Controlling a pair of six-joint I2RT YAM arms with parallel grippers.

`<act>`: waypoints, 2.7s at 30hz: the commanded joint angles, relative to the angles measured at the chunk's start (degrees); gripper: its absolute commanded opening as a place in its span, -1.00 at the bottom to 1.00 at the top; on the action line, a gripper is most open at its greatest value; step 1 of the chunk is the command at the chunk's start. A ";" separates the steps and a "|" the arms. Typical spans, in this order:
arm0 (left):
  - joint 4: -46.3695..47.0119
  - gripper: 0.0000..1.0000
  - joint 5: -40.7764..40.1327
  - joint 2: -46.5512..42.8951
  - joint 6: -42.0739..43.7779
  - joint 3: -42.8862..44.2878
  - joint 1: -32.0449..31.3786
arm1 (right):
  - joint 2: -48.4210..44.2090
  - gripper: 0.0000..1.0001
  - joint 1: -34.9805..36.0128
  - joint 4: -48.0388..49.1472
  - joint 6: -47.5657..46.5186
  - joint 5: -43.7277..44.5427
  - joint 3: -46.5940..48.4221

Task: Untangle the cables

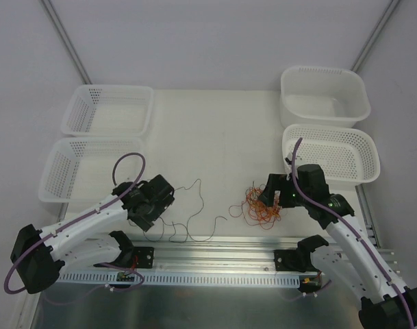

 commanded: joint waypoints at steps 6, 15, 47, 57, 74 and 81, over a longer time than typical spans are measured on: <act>7.17 0.90 -9.17 2.90 -10.20 -4.92 -3.30 | 0.55 0.93 0.85 3.19 -2.90 -7.36 1.38; 21.87 0.87 -12.77 4.57 -13.19 -12.21 -3.30 | 5.83 0.93 7.52 4.60 -3.52 -5.69 6.39; 24.08 0.21 -16.57 31.63 -28.75 -2.29 -1.46 | 9.87 0.93 16.50 8.56 -1.59 -2.44 4.29; 22.94 -0.59 -11.38 34.36 -24.19 -0.53 -0.75 | 8.91 0.93 16.58 8.29 -1.50 -2.18 3.94; 20.56 -1.00 -10.84 30.06 0.85 5.00 1.53 | 6.88 0.92 16.67 6.45 -1.41 -1.21 3.14; 20.39 -1.00 -13.48 20.67 23.96 13.95 1.53 | 5.57 0.93 16.58 5.13 -1.76 -0.24 3.32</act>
